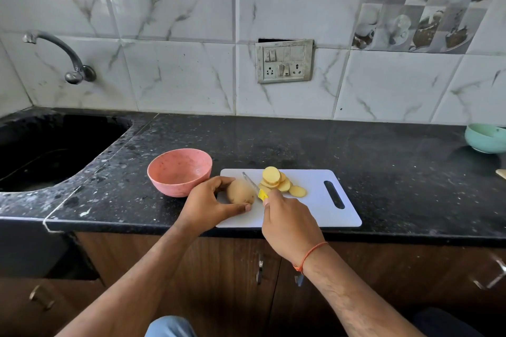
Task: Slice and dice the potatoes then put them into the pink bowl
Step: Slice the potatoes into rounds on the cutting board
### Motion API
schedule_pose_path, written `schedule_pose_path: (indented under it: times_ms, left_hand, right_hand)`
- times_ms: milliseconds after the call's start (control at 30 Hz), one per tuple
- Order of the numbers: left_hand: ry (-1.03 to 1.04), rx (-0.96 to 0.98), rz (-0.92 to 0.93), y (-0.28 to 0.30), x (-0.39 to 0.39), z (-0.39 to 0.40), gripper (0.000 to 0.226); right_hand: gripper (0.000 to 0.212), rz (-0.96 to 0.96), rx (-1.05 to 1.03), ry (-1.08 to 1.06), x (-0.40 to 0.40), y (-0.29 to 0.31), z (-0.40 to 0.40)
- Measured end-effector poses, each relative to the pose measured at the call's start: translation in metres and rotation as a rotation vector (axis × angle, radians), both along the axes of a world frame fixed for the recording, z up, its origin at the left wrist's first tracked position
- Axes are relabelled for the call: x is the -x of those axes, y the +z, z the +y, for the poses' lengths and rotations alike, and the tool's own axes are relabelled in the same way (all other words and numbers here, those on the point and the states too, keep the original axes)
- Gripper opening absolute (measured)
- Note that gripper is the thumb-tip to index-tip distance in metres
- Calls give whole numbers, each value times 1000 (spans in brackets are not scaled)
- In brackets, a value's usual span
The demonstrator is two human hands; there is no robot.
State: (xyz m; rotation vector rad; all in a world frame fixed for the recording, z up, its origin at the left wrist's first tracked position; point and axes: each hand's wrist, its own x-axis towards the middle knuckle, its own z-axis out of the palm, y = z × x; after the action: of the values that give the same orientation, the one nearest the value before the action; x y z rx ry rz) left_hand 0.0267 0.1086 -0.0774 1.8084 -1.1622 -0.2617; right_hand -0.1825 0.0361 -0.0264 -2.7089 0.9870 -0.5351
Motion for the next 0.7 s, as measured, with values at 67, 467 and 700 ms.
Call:
schedule_pose_path:
  times_ms: [67,467,700]
  left_hand:
    - [5,5,3,-1,0,0,84]
    - [24,12,0,0,3,-2,83]
    - [37,9,12,1,4,-2,83]
  right_hand:
    - [18,17,23,5,-2,-3,-1]
    - [22,136,-109,-12,-7,-6,-9]
    - [29,31,-46,-72,-3,5,-19]
